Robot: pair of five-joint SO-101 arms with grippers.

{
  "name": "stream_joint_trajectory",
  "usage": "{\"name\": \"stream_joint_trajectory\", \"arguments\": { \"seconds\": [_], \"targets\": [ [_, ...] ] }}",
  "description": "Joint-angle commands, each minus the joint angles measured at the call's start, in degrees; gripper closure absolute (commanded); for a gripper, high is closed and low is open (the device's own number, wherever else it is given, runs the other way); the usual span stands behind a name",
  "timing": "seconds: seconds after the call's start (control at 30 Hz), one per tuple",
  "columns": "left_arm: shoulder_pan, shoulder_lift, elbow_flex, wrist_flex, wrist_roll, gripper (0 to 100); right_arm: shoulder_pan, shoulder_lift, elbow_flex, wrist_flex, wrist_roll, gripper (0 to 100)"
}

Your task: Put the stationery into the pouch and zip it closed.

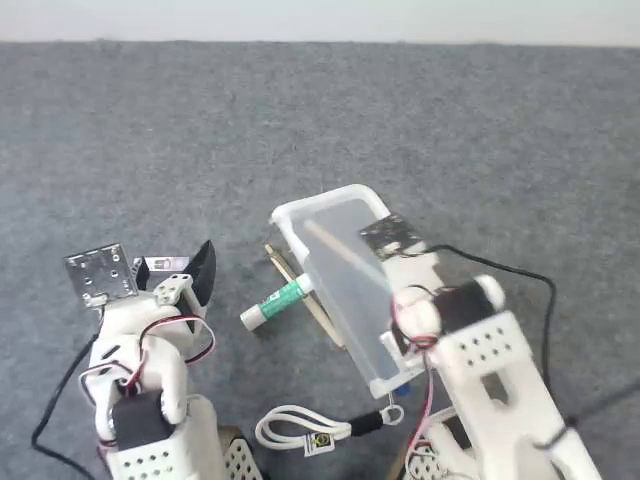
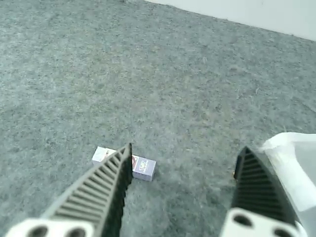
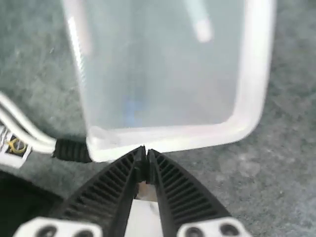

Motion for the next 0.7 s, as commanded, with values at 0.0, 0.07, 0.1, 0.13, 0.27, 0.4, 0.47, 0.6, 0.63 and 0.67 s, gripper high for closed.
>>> {"name": "stream_joint_trajectory", "arguments": {
  "seconds": [0.0,0.07,0.1,0.13,0.27,0.4,0.47,0.6,0.63,0.67],
  "targets": [
    [-0.3,-1.0,-0.7,-2.1,0.6,68,-4.1,6.7,-4.0,-0.1,-0.7,99.2],
    [-0.3,-1.0,-0.7,-2.1,0.6,68,-5.5,10.7,-4.1,-0.8,-0.7,99.2],
    [-0.3,-1.0,-0.7,-2.1,0.6,68,-6.0,12.6,-4.0,-1.9,-0.7,99.1],
    [-0.3,-1.0,-0.7,-2.1,0.6,68,-6.4,14.3,-4.0,-3.2,-0.8,99.1],
    [-0.3,-1.0,-0.7,-2.1,0.6,68,-6.1,18.9,-4.0,-10.6,-0.8,99.1],
    [-0.3,-1.0,-0.7,-2.1,0.6,68,-6.1,21.1,-4.0,-18.2,-0.8,99.1],
    [-0.4,-1.0,-0.7,-2.1,0.8,68,-6.0,21.9,-4.0,-22.6,-0.8,99.1],
    [-0.4,-1.0,-0.7,-2.1,0.8,68,-4.4,24.1,-4.0,-32.4,-0.8,99.1],
    [-0.4,-1.0,-0.7,-2.1,0.8,68,-3.6,25.0,-4.0,-35.0,-0.8,99.1],
    [-0.4,-1.0,-0.7,-2.1,0.8,68,-2.8,26.1,-4.0,-37.5,-0.8,99.1]
  ]
}}
